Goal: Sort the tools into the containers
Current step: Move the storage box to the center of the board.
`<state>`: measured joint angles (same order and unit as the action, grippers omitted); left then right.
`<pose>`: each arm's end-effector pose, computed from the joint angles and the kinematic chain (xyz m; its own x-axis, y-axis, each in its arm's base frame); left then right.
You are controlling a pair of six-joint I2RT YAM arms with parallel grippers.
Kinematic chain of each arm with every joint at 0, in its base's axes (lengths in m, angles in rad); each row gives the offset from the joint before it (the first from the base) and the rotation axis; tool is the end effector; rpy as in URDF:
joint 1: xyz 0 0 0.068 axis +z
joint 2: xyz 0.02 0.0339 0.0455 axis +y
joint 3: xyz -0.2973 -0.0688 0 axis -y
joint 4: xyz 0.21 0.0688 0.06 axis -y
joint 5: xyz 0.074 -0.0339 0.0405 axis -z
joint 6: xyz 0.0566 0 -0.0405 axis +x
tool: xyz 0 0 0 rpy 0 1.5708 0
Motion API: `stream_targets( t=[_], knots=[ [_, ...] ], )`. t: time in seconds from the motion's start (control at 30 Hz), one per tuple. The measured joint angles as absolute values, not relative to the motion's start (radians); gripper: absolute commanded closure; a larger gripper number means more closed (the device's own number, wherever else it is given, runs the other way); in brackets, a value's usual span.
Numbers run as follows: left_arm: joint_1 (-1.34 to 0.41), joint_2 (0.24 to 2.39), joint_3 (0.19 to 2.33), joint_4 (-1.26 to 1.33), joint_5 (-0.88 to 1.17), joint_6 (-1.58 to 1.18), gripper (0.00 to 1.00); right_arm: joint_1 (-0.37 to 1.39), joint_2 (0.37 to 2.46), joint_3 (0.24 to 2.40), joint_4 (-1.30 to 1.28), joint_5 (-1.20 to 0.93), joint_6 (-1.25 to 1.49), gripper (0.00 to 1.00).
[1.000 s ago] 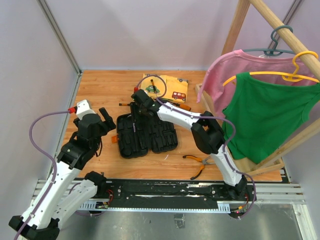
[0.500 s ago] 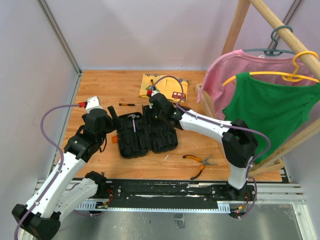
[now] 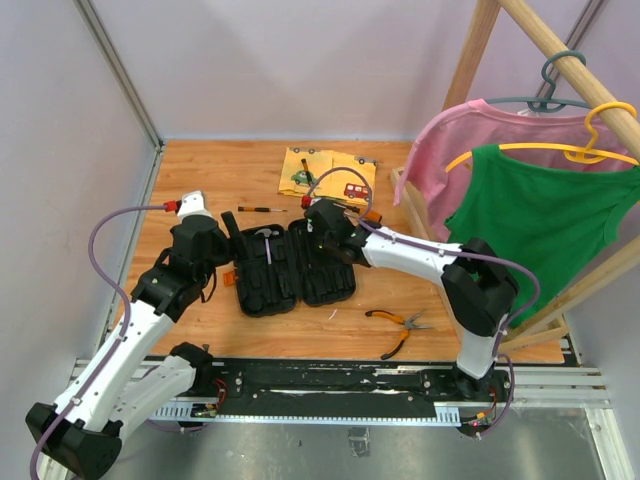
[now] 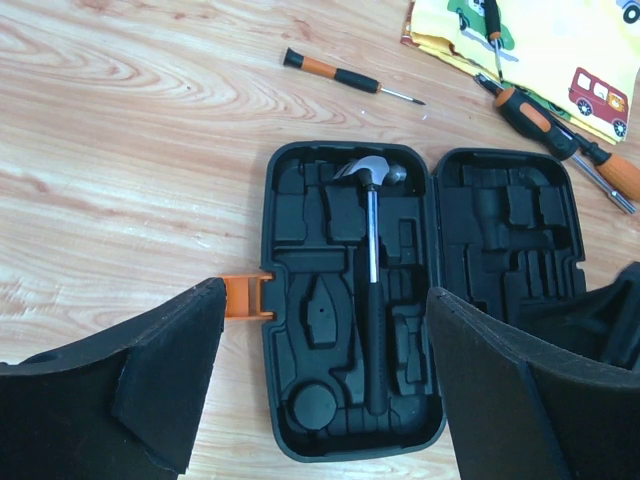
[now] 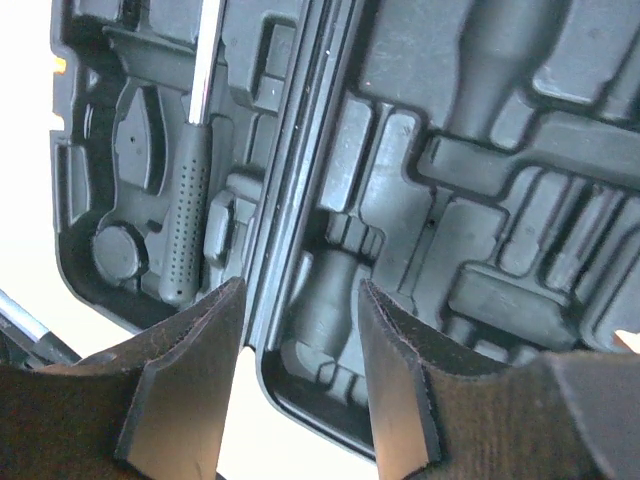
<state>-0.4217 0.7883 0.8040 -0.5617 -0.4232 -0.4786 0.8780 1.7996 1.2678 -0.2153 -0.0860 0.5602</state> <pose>0.1252 -0.0307 0.3224 -0.4449 -0.2606 -0.8568 -0.1712 0.9638 -0.2043 0.2482 0.3067 0.2597 -0.7964 -0.1306 -0.5905 -0.4529 0.7758 0.4393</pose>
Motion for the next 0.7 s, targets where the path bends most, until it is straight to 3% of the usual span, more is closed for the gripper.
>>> stream_targets(
  t=[0.7],
  knots=[
    [-0.422, 0.795, 0.804, -0.555, -0.406, -0.474, 0.15, 0.923, 2.061, 1.580, -0.397, 0.041, 0.575, 0.44]
  ],
)
